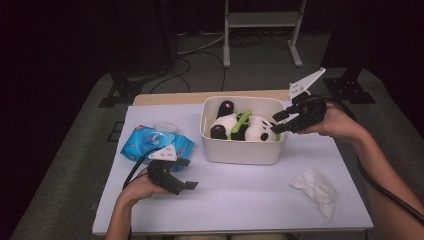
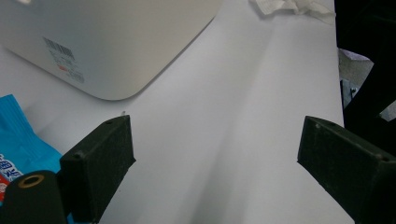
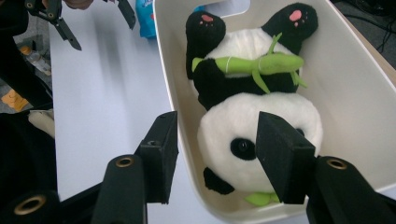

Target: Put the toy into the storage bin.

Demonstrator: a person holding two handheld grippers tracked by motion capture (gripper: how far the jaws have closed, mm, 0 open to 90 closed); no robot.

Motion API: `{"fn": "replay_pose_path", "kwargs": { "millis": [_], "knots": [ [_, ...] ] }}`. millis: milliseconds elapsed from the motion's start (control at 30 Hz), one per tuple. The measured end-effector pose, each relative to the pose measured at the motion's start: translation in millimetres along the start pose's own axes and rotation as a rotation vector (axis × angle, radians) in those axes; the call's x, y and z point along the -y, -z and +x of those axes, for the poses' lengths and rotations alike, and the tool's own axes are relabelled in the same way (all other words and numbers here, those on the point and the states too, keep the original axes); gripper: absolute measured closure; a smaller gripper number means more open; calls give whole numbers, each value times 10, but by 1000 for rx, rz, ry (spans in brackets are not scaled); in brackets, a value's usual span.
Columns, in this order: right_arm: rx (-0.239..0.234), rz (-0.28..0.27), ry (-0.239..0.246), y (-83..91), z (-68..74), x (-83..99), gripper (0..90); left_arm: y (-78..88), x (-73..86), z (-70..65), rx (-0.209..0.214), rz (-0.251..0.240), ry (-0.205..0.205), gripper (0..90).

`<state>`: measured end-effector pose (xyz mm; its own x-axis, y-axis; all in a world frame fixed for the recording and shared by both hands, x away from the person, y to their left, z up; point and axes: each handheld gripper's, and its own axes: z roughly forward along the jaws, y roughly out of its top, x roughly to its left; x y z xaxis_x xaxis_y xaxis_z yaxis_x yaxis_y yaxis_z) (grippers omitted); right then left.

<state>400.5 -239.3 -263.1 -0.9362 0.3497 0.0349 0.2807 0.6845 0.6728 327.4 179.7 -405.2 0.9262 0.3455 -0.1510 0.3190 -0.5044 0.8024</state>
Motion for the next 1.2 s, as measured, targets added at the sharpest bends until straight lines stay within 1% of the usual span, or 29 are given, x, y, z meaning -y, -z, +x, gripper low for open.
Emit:
{"fn": "replay_pose_path", "kwargs": {
  "millis": [33, 67, 267, 333, 467, 533, 567, 667, 933, 1100, 1200],
  "knots": [
    [1, -2, -4, 7, 7, 20, 477, -2, -1, -4, -1, -1, 1, 100],
    [3, -1, 2, 16, 10, 40, 477, -4, -1, -9, 0, -2, 1, 100],
    [13, -5, -14, 70, 43, 147, 473, -6, -3, -17, 3, -3, 0, 100],
    [18, -9, -18, 88, 49, 183, 473, -16, 0, -15, 1, -9, 9, 100],
    [25, -10, -36, 123, 57, 268, 473, -21, 3, -21, 1, -6, 9, 100],
    [29, -15, -44, 139, 69, 312, 473, -14, 1, -23, 0, -4, 3, 100],
    [30, -16, -55, 145, 76, 334, 472, -8, -1, -25, -2, -2, 3, 100],
    [36, -17, -56, 160, 89, 401, 467, 0, -1, -30, -6, -4, 3, 100],
    [48, -38, -99, 200, 125, 616, 469, 11, -2, -44, -11, -6, 5, 99],
    [56, -57, -114, 217, 140, 755, 468, 15, 5, -47, -16, -5, 5, 100],
    [57, -58, -128, 213, 153, 830, 468, 13, 10, -43, -17, -4, 6, 100]
  ]
}}
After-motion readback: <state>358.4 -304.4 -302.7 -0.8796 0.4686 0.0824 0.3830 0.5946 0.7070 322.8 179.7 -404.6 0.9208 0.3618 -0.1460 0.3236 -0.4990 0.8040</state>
